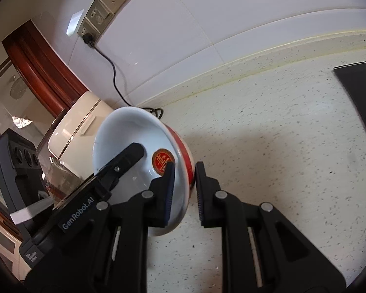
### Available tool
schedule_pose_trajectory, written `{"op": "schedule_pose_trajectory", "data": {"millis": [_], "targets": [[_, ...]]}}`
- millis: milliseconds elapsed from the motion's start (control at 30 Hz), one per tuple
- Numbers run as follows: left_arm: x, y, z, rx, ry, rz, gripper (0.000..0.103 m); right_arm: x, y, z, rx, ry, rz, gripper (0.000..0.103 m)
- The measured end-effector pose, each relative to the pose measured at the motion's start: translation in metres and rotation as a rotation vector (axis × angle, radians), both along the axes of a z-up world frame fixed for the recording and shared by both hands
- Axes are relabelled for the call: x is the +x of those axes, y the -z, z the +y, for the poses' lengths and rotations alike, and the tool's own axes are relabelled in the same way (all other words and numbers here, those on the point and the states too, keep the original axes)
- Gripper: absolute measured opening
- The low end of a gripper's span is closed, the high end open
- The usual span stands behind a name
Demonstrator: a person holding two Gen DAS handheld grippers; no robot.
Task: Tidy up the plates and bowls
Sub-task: 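Lift the red-banded bowl with both grippers and carry it toward the bowls, then lower the red-banded bowl into the pink-patterned bowl and open both grippers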
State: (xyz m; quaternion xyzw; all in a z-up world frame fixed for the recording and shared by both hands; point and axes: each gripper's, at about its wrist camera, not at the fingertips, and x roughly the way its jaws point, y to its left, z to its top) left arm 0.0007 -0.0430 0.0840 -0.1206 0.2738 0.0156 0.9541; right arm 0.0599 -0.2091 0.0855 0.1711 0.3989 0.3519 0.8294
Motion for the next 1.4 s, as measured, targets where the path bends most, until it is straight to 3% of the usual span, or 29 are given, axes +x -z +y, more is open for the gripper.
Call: {"op": "schedule_pose_trajectory", "data": {"millis": [367,500,767,1000,1400], "targets": [[-0.028,-0.009,0.022,0.016,-0.052,-0.064,0.016,-0.013,-0.005,0.021,0.061,-0.074,-0.037,0.02],[-0.031,-0.009,0.037,-0.024,-0.075,-0.061,0.018,-0.017,-0.006,0.035,0.051,-0.095,-0.045,0.02],[-0.046,-0.016,0.054,-0.018,-0.138,-0.12,0.023,-0.022,-0.007,0.06,0.08,-0.125,-0.033,0.02],[-0.054,-0.012,0.082,-0.069,-0.168,-0.11,0.024,-0.031,-0.012,0.078,0.109,-0.146,-0.043,0.02],[-0.073,-0.003,0.112,-0.088,-0.164,-0.047,0.024,-0.055,-0.014,0.109,0.072,-0.145,-0.042,0.021]]}}
